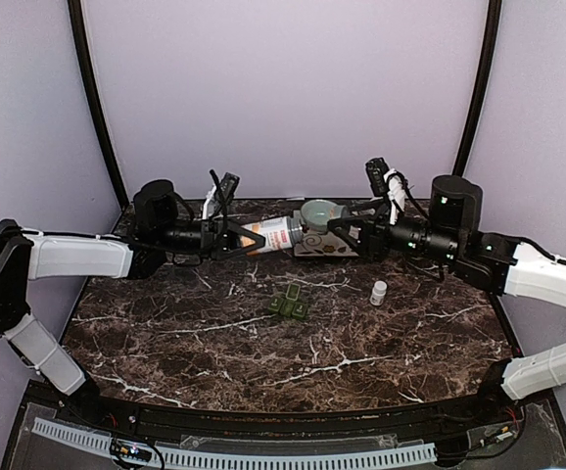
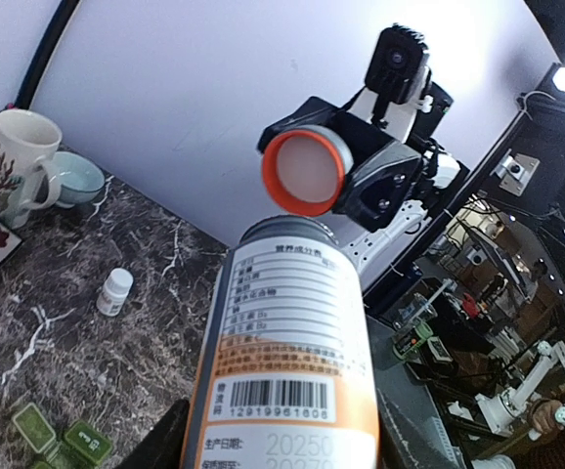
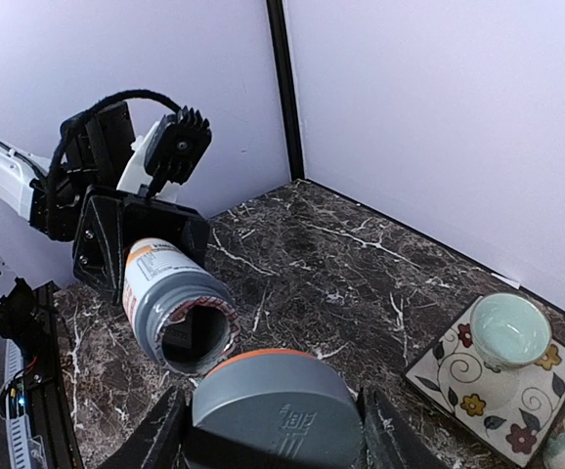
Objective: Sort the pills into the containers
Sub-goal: Pour the pill into the compartment of the pill container.
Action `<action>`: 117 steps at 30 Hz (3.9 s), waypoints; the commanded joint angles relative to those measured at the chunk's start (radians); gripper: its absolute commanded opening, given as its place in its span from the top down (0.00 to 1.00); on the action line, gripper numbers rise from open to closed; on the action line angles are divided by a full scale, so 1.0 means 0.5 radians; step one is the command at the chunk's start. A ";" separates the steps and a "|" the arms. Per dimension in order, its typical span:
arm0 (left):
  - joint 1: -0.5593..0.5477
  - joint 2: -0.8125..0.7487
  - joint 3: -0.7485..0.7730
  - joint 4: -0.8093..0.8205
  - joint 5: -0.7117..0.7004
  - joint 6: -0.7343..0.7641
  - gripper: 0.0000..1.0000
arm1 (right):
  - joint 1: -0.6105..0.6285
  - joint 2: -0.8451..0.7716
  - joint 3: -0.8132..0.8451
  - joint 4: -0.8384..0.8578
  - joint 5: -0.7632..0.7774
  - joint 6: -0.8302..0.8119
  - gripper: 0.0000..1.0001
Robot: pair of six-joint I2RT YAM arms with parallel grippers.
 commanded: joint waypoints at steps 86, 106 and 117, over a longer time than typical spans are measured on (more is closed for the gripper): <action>-0.238 0.188 -0.430 -0.457 -1.189 0.626 1.00 | -0.010 -0.225 -0.337 0.103 0.332 0.182 0.94; -0.289 0.204 -0.312 -0.680 -1.297 0.730 1.00 | -0.011 -0.206 -0.338 0.105 0.334 0.179 0.95; -0.316 0.195 -0.261 -0.779 -1.352 0.777 1.00 | -0.011 -0.201 -0.337 0.105 0.333 0.182 0.95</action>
